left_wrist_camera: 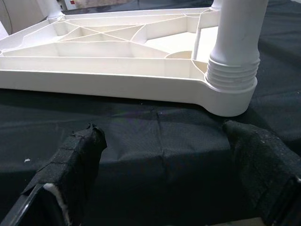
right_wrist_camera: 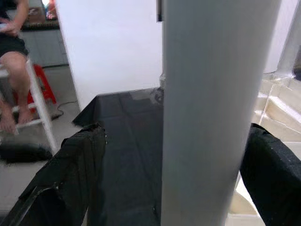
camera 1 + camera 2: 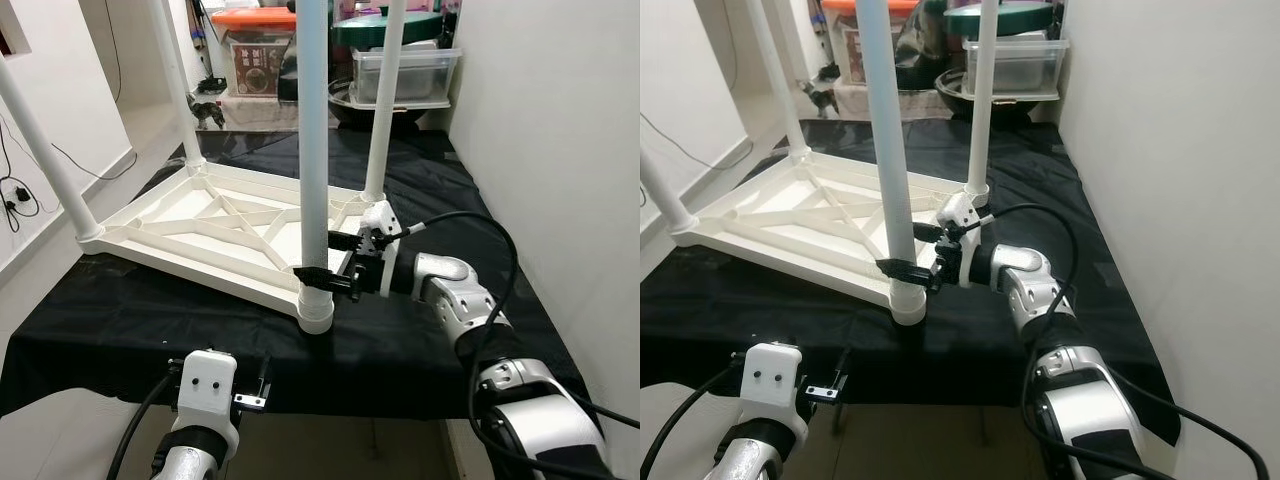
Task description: Building children table
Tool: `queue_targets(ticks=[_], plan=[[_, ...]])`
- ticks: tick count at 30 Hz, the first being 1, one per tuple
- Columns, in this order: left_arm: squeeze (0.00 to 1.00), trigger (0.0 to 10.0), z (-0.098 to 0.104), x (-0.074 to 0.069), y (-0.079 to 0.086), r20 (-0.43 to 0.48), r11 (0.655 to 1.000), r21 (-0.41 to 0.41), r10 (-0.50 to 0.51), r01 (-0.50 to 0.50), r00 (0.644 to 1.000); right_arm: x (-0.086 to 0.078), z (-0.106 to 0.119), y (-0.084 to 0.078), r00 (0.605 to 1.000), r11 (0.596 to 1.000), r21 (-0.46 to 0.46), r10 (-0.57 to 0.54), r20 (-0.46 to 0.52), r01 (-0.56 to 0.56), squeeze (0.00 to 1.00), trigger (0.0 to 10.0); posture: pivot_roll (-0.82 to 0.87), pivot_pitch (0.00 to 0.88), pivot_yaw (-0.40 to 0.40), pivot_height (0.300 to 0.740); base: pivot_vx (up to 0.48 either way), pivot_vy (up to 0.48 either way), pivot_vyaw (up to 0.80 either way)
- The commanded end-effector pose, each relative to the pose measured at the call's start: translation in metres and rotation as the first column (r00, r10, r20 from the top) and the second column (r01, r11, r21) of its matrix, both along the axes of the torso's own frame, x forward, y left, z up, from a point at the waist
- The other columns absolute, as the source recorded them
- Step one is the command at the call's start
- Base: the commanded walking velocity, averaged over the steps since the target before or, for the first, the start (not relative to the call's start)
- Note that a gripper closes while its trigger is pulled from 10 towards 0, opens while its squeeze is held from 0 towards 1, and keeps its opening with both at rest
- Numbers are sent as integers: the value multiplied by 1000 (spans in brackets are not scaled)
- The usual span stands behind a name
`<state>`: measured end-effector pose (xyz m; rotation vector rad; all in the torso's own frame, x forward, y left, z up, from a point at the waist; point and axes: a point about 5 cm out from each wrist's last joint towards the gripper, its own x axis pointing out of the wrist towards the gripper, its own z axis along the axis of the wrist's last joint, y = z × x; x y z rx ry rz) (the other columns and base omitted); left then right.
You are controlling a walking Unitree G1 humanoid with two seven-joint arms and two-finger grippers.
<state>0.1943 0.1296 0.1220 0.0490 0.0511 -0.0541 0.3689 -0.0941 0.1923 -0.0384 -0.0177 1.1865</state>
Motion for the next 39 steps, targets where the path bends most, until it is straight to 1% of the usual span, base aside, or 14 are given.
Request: queue_targets(ticks=[1,3,5,10,12,16,25,31,32,33,34,35,39], plan=[[0,10000,3,-1,-1,13,1000,1,-1,0,1000,2,5,12,1000,1000,4,-1,22,0,0,10000,39,33,-24,734,0,0,0],[0,10000,3,-1,-1,13,1000,1,-1,0,1000,2,5,12,1000,1000,4,-1,22,0,0,10000,39,33,-24,734,0,0,0],[0,10000,3,-2,-2,12,1000,-3,-1,1,1000,1,5,22,1000,1000,14,15,21,-15,0,10000,40,36,-25,734,0,0,0],[0,10000,3,-2,-3,11,1000,-4,0,0,1000,0,4,29,999,1000,11,28,21,-28,0,10000,39,42,-29,734,0,0,0],[0,10000,4,-3,-4,11,1000,-7,0,0,1000,0,3,35,999,999,18,30,18,-30,0,10000,40,46,-32,734,0,0,0],[0,10000,4,-3,-5,10,1000,-7,0,1,1000,0,2,39,1000,1000,20,22,15,-23,0,10000,40,52,-35,734,0,0,0],[0,10000,5,-4,-7,11,1000,-7,-3,3,1000,6,7,46,998,998,40,-57,34,56,0,10000,39,60,-40,734,0,0,0],[0,10000,5,-5,-8,11,1000,-6,-3,3,1000,6,8,50,998,998,38,-53,39,51,0,10000,39,62,-40,734,0,0,0],[0,10000,5,-6,-8,10,1000,-6,-2,2,1000,6,7,50,998,998,36,-51,40,50,0,8471,39,62,-40,734,0,0,0],[0,10000,5,-6,-8,9,1000,-5,0,0,1000,5,7,51,998,998,37,-49,39,47,0,1725,39,62,-40,734,0,0,0],[0,10000,4,-6,-7,9,1000,-5,1,-1,1000,5,6,51,998,998,38,-48,38,46,0,1725,39,62,-40,734,0,0,0],[0,10000,5,-6,-8,9,1000,-4,1,-1,1000,5,6,52,998,998,39,-45,36,44,0,0,39,62,-40,734,0,0,0],[0,10000,5,-6,-9,9,1000,-3,2,-2,1000,3,4,53,999,999,44,-28,28,27,0,0,35,61,-43,734,0,0,0]])
